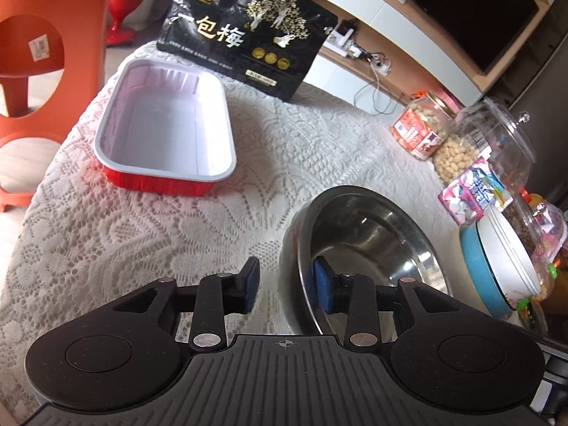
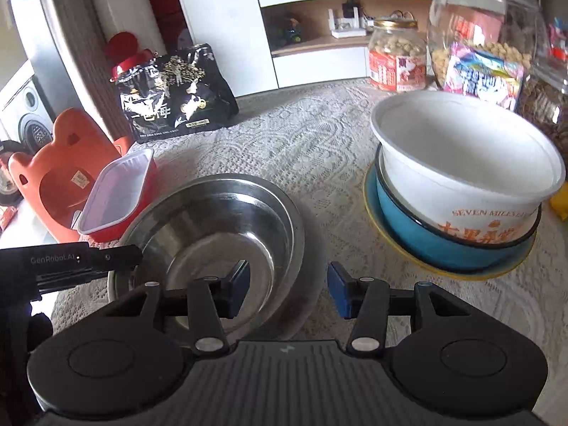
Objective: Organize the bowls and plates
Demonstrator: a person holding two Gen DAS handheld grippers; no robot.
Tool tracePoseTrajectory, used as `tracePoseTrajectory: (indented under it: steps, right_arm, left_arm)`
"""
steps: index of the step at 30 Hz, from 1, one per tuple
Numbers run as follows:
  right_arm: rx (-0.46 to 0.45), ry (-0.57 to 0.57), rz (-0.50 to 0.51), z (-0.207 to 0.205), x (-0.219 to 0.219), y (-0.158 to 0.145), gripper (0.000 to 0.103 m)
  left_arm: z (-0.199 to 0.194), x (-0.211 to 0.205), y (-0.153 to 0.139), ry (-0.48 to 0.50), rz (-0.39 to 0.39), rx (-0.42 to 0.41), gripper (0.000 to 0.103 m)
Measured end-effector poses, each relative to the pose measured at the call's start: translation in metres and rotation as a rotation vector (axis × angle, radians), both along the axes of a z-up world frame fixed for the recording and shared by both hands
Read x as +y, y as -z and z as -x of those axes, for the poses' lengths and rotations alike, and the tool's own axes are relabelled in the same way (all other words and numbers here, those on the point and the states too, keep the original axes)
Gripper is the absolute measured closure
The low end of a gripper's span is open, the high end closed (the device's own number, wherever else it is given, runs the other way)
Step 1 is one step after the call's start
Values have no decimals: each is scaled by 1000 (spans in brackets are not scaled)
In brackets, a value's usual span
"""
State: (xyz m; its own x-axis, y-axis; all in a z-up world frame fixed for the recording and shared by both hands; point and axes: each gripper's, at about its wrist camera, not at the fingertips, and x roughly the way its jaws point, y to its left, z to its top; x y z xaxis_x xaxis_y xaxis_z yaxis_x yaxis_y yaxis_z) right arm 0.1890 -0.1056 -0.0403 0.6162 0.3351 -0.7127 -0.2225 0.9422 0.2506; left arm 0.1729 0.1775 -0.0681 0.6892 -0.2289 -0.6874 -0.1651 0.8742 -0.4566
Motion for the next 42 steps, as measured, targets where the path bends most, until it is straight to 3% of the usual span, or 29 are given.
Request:
tracePoseTrajectory:
  steps: [11,21,29,42]
  right_arm:
    - [107,-12,-26,-11,10,30,55]
    - [142,-14,-12,-21,19,37,53]
    - [108,-27,30,-22,23,36,55]
    - [65,42,13,-49,27,28,55]
  left_arm:
    - [-4,0,14,45,66,7,63]
    - [-24,-25,17,98,-23,104,69]
    - [-35,-10,24,70,66,111,73]
    - [-54,-11,23,90,43,111,72]
